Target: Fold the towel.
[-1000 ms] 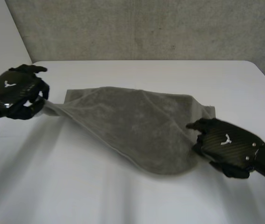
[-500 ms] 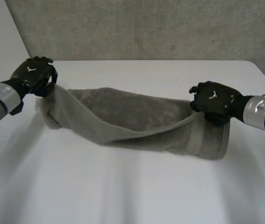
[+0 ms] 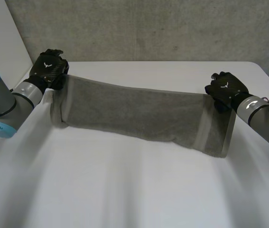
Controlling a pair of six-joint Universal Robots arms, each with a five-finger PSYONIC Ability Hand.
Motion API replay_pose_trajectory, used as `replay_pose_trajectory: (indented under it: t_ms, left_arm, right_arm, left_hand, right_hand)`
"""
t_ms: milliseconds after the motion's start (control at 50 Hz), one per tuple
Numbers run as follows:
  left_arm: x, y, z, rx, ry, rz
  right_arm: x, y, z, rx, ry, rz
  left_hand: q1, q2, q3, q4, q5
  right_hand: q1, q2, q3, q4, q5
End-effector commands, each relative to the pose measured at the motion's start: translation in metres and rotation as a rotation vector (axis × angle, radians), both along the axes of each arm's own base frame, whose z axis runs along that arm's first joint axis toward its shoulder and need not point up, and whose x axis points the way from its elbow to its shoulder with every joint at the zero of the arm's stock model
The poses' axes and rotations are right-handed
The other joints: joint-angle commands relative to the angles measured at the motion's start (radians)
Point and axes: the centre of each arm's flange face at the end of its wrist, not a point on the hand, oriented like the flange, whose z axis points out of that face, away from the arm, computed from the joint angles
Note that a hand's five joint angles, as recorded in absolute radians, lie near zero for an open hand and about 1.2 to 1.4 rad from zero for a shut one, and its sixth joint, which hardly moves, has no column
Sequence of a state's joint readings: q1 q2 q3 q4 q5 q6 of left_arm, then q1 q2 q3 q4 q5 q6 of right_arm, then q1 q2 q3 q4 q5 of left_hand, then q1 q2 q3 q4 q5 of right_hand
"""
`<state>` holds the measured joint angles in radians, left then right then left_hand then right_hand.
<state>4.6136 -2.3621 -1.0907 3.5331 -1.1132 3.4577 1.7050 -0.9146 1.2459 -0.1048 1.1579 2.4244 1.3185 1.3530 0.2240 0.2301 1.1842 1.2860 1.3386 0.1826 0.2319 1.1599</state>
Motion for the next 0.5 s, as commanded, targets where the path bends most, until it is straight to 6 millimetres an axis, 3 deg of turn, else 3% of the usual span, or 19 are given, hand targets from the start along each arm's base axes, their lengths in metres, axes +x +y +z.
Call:
replay_pose_trajectory:
  t_ms: [20, 300, 500]
  left_arm:
    - [-0.005, -0.002, -0.009, -0.024, 0.003, -0.007]
    - [-0.006, -0.018, -0.033, -0.093, 0.015, 0.022]
    - [-0.005, -0.023, -0.039, -0.114, 0.022, 0.051]
  right_arm:
    - [0.007, -0.007, -0.008, -0.019, -0.056, 0.002]
    - [0.013, -0.024, -0.018, -0.073, -0.059, -0.024]
    - [0.014, -0.034, -0.030, -0.097, -0.056, -0.030]
  left_hand:
    - [0.078, 0.043, -0.049, -0.056, 0.038]
    - [0.078, 0.043, -0.049, -0.056, 0.038]
    - [0.078, 0.043, -0.049, -0.056, 0.038]
  right_hand:
    - [0.110, 0.058, -0.008, -0.057, 0.062]
    - [0.110, 0.058, -0.008, -0.057, 0.062]
    - [0.110, 0.058, -0.008, -0.057, 0.062]
